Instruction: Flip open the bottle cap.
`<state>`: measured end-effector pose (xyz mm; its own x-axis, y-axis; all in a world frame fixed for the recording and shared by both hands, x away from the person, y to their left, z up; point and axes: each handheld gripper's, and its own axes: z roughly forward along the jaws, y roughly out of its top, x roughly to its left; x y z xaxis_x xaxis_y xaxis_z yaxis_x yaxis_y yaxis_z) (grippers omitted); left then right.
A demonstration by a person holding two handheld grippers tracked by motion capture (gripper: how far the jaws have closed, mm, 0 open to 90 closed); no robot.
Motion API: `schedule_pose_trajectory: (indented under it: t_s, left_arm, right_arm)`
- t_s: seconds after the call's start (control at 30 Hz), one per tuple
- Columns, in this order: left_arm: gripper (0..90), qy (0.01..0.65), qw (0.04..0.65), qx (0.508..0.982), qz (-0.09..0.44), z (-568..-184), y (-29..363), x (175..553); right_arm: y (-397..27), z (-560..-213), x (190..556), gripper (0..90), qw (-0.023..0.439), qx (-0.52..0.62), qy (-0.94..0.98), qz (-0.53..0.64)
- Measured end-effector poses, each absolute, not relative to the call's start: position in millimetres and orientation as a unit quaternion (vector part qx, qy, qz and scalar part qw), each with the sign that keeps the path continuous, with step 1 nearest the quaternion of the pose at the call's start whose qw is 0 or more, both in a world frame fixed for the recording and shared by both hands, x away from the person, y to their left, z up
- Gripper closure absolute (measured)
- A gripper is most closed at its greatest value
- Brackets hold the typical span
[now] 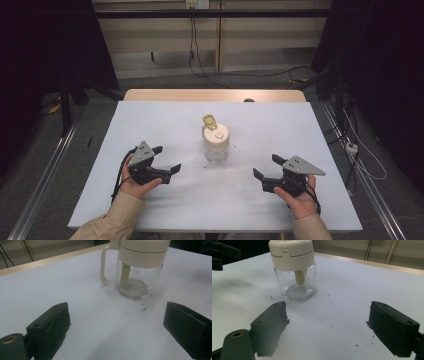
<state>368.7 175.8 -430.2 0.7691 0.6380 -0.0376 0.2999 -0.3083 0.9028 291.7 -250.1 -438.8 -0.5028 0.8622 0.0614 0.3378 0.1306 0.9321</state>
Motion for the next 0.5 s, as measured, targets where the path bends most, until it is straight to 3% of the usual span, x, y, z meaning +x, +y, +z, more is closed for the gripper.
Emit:
schedule_pose_trajectory:
  t_s: [0.5]
  left_arm:
    - [6.8,0.306,0.507,0.789,0.166,-433,202,360]
  right_arm:
    - [-257,-442,288,14.9,0.27,0.426,0.709,0.493]
